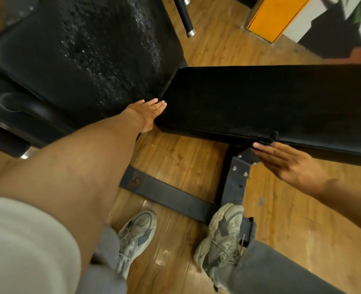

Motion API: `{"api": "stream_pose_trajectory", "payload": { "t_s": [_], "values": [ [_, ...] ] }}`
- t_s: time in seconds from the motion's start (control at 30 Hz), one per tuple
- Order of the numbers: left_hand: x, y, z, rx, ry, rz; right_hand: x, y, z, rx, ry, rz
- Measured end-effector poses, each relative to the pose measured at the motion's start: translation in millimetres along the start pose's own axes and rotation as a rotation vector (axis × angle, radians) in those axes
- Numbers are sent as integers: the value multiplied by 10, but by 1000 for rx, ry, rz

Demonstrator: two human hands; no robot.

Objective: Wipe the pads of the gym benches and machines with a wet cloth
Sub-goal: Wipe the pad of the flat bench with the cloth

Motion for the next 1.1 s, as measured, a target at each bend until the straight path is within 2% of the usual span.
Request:
{"api": "stream_pose_trajectory", "payload": {
  "t_s": [0.17,0.33,0.53,0.73,0.8,0.93,1.03,1.1],
  "values": [
    [5,-13,-10,6,-18,11,75,9,32,-19,-113,-70],
    [-1,-11,-34,-45,-44,12,992,178,411,-74,-220,-94],
    [21,25,-22,-91,-56,-16,1990,328,844,-27,-205,-60],
    [48,78,-3,-31,-46,-8,2593,523,1186,-123,-196,-25],
    [43,108,7,-49,-38,-12,2772,538,1279,-75,-223,31],
    [53,103,36,-86,-26,-3,2923,512,1365,72,-226,66],
    [37,54,36,-29,-15,19,2834,466,1320,-14,-142,25],
    [25,2,19,-1,-21,35,2751,418,1235,-29,-124,109]
  ]
}}
Point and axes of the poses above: each hand's wrist, its own x-axis towards the middle knuckle, its own y-axis out of the palm, z = x × y, the point moved 6 cm from there along x, towards the middle knuckle, and after that the axes turned 3 degrees about y, right-handed, at the moved point
